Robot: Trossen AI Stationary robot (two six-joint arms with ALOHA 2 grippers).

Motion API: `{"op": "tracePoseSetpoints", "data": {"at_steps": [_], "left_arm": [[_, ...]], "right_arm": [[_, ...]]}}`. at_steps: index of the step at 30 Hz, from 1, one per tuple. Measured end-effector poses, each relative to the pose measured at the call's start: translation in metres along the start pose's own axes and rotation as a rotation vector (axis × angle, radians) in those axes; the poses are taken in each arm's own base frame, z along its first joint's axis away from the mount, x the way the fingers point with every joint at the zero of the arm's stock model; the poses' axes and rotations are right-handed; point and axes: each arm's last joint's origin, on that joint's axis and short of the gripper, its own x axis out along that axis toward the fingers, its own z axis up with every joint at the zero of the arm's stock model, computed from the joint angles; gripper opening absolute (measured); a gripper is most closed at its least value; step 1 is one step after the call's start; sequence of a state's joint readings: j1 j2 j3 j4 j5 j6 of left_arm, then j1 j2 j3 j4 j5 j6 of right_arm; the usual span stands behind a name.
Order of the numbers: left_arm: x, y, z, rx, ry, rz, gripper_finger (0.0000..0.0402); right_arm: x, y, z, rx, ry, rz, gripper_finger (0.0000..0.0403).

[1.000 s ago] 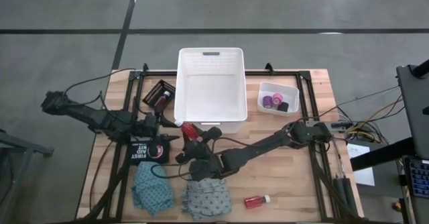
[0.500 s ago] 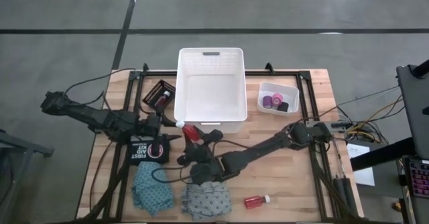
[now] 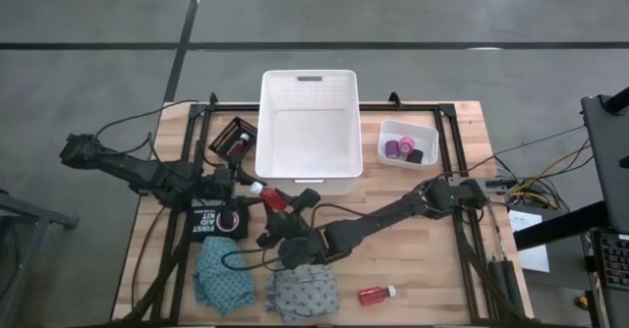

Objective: Pick & Place Medicine items
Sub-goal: Put the top red medicine bottle into the black bin

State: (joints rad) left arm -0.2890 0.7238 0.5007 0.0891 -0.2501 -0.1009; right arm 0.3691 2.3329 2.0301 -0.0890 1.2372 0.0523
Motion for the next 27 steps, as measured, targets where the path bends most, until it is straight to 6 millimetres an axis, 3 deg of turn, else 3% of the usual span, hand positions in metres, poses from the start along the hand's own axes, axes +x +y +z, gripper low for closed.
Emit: {"op": "tracePoseSetpoints", "data": {"at_steps": [6,16,27], "left_arm": [[0.0000,-0.0008,-0.0001,-0.001,0.003,-0.029,0.0186],[0.0000,-0.0018,-0.0005,0.000,0.010,-0.066,0.0131],[0.0000,-0.0018,-0.0007,0.001,0.012,-0.066,0.0133]], "right_arm": [[0.0005,0.0008,-0.0011,-0.004,0.002,0.017,0.0203],[-0.0002,0.0014,-0.0012,-0.008,0.003,0.028,0.0203],[0.0001,0.0014,-0.0012,-0.080,0.002,0.034,0.0203]]}}
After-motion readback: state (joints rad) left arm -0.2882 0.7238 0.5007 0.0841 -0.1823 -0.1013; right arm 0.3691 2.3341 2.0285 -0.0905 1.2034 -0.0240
